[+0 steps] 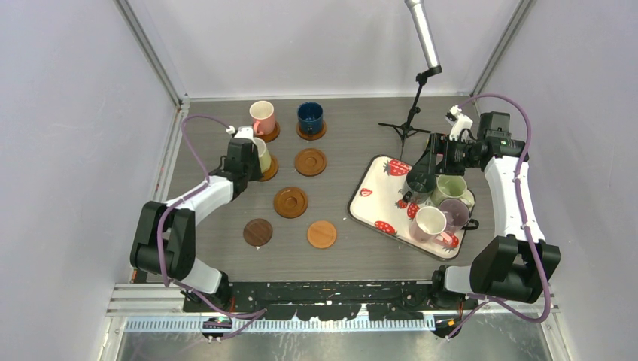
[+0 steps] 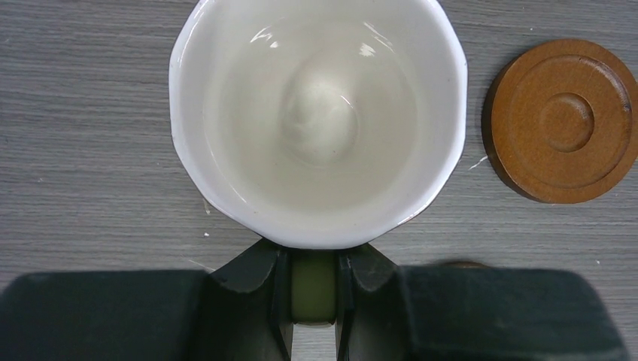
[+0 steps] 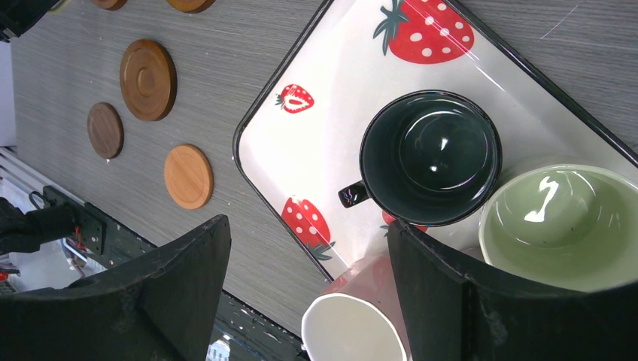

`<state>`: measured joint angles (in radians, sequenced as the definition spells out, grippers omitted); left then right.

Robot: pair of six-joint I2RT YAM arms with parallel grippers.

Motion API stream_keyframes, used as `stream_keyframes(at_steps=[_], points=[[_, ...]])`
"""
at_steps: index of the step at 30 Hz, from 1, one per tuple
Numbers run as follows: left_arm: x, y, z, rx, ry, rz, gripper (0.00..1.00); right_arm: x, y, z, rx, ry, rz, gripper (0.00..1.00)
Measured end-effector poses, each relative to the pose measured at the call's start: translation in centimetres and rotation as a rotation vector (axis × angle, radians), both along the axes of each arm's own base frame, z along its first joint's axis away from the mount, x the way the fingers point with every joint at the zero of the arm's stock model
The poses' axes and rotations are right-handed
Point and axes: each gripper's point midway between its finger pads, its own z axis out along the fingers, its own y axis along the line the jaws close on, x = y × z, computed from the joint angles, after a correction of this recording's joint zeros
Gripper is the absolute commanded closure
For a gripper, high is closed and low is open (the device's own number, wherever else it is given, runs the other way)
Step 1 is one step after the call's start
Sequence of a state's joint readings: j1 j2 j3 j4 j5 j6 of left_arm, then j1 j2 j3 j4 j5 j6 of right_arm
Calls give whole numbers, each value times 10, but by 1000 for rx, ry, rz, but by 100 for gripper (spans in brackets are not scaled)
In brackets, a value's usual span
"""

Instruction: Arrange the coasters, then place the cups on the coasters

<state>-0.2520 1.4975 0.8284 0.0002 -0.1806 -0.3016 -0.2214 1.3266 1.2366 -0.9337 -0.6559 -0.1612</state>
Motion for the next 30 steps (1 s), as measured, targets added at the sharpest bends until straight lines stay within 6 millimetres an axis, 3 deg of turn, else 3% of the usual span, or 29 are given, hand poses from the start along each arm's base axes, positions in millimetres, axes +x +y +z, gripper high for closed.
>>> stream_keyframes(at_steps=[15, 21, 30], points=[[-1, 0, 0, -3, 21, 5, 100, 0, 0, -1, 0, 1, 0, 19], [0, -1, 0, -2, 22, 4, 84, 0, 0, -2, 1, 2, 0, 19], [1, -1, -1, 4, 28, 1, 78, 0, 0, -2, 1, 2, 0, 19]])
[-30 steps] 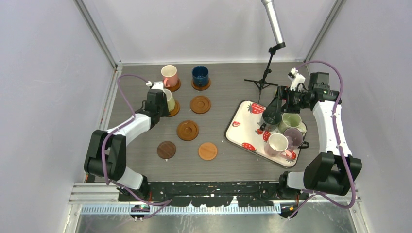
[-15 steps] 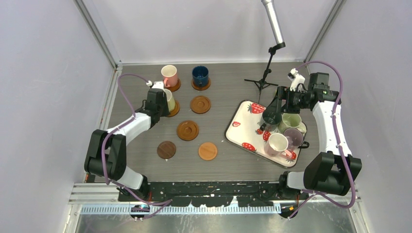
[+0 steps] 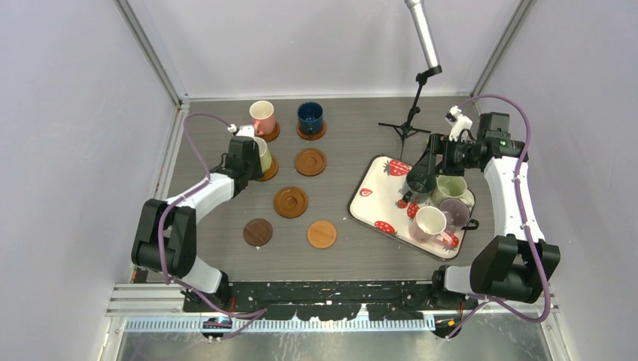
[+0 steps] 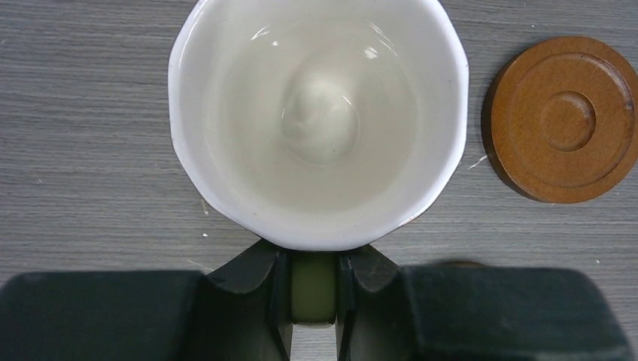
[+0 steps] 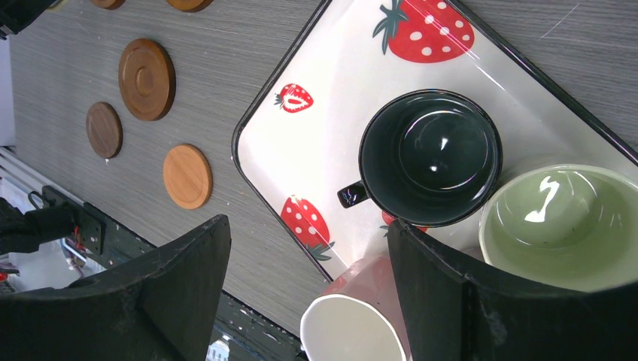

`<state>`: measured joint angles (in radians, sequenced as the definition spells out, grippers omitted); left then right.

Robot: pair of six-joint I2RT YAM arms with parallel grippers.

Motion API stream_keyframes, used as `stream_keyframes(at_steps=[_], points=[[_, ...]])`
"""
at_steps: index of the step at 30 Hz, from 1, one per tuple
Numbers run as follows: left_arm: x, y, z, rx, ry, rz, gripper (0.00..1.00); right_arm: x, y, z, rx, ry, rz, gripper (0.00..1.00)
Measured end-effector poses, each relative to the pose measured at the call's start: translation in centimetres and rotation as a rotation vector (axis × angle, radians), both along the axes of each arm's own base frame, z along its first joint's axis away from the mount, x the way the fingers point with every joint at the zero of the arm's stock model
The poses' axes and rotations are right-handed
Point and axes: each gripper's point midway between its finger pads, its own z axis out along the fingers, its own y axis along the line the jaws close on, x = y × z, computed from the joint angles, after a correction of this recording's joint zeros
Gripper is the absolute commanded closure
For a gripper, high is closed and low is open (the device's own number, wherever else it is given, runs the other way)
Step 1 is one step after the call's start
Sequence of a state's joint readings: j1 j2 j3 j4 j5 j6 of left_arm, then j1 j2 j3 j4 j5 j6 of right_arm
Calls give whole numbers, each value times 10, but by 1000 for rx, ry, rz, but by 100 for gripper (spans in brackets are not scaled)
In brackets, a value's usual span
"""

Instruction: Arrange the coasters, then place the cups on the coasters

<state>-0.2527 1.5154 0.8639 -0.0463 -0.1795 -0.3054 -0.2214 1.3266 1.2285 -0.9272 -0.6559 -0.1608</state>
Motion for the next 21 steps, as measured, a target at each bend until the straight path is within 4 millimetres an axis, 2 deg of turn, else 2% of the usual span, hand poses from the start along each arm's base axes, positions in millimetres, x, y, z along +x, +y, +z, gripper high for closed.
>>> stream_keyframes(at_steps=[15, 21], points=[[-6, -2, -2, 8, 22, -7, 79, 0, 0, 0, 1, 0, 0, 19], [-9, 0, -1, 14, 28, -3, 65, 0, 0, 0, 1, 0, 0, 19]])
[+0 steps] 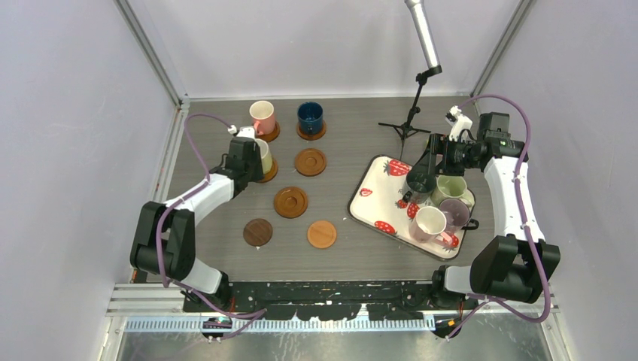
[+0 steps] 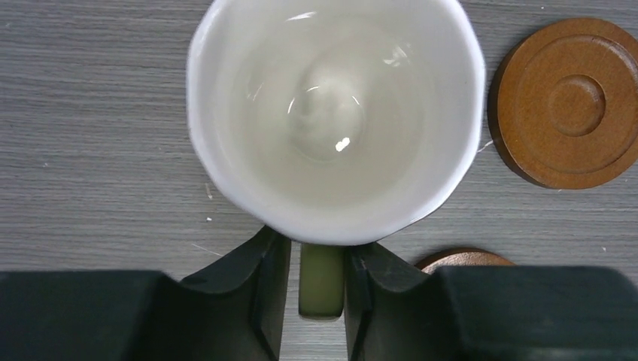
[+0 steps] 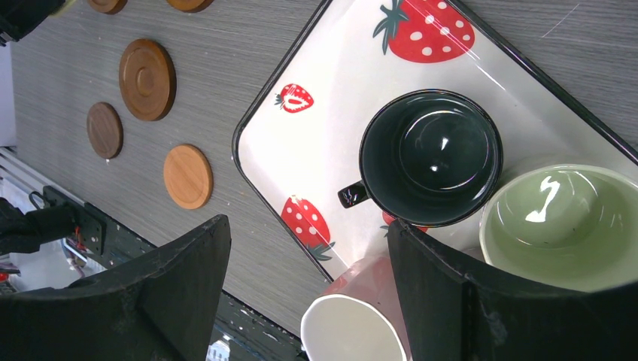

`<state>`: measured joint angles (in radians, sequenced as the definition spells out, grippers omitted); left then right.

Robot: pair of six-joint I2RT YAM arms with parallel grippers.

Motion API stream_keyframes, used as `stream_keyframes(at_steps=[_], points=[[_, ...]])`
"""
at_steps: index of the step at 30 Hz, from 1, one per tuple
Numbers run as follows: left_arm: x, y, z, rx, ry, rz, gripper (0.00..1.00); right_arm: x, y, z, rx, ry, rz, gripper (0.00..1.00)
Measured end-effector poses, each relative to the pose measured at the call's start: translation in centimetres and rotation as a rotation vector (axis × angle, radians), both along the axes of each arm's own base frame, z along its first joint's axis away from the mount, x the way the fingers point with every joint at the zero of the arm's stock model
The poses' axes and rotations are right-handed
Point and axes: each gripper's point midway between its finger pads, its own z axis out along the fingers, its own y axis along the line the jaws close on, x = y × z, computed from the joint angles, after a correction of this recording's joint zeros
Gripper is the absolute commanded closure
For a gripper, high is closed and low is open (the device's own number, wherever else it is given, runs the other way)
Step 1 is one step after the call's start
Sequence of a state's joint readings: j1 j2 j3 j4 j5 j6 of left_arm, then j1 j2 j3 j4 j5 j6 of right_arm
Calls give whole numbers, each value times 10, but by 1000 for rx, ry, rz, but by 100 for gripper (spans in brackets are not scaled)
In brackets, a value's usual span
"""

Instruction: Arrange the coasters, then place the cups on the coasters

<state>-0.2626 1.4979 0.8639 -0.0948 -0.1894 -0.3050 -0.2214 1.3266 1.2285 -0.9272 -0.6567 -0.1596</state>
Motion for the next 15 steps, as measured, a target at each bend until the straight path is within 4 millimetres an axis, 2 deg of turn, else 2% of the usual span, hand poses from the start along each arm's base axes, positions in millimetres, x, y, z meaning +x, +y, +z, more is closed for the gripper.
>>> stream_keyframes(at_steps=[4, 11, 15], points=[[0, 2, 1, 9, -2, 9, 54, 0, 0, 0, 0, 0, -1, 19], [-1, 5, 0, 21, 6, 17, 50, 0, 0, 0, 0, 0, -1, 19], [-2, 6, -1, 23, 11, 18, 41, 0, 0, 0, 0, 0, -1, 19]])
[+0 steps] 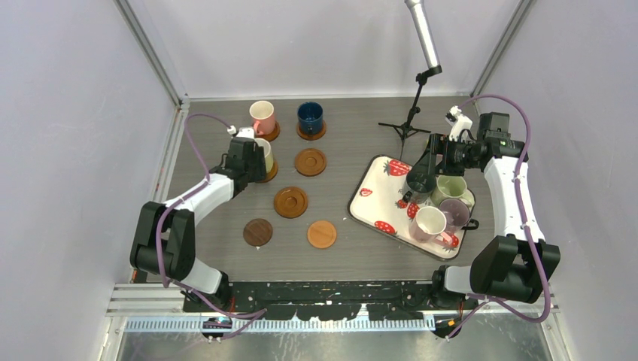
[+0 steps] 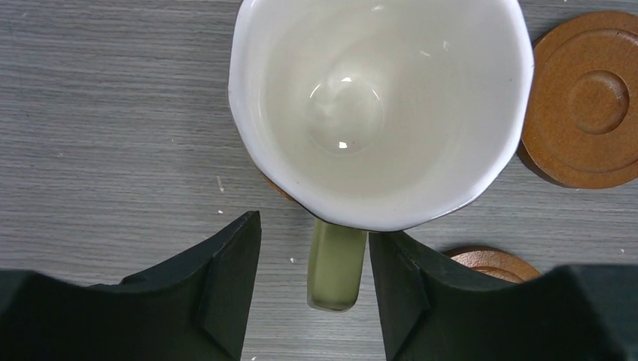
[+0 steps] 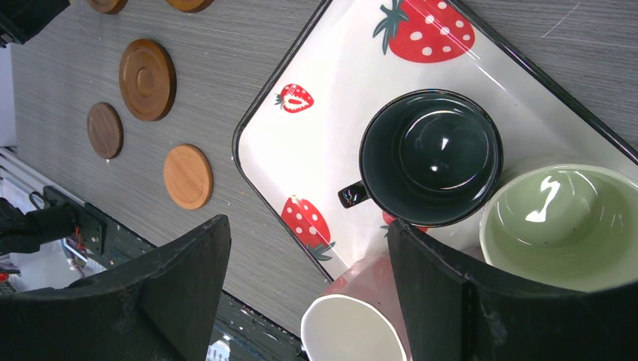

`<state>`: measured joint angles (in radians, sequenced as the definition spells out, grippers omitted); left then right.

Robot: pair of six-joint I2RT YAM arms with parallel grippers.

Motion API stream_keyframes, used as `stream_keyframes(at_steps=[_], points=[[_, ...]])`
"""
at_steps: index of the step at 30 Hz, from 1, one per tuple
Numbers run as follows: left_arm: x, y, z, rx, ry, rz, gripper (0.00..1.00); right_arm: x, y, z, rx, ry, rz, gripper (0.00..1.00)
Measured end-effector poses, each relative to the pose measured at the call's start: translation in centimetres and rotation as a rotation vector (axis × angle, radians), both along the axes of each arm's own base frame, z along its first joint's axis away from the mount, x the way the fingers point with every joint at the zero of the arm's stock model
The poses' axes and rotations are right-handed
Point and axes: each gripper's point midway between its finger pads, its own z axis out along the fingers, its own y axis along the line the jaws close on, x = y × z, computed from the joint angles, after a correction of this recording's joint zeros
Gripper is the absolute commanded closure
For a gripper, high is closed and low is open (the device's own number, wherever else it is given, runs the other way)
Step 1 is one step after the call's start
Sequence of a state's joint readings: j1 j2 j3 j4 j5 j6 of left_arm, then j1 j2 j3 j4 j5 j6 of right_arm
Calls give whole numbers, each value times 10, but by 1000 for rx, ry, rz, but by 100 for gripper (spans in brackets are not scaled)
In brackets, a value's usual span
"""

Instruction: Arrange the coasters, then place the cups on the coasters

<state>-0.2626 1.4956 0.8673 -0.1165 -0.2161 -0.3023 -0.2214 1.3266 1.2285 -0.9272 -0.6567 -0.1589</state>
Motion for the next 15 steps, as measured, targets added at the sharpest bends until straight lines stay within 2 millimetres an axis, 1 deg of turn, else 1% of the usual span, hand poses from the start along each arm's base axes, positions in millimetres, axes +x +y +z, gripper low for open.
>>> stream_keyframes(at_steps=[4, 7, 10, 13, 14, 15], points=[[-3, 0, -1, 0, 10, -3, 34, 0, 0, 0, 0, 0, 0, 19], [-5, -1, 4, -5, 6, -8, 28, 0, 0, 0, 0, 0, 0, 19], [-6, -2, 12, -15, -9, -13, 18, 0, 0, 0, 0, 0, 0, 19], [-10, -2, 23, -18, -25, -27, 4, 0, 0, 0, 0, 0, 0, 19], [-12, -1, 27, -15, -32, -33, 1, 0, 0, 0, 0, 0, 0, 19], [-14, -2, 34, -16, -42, -44, 1, 0, 0, 0, 0, 0, 1, 19]])
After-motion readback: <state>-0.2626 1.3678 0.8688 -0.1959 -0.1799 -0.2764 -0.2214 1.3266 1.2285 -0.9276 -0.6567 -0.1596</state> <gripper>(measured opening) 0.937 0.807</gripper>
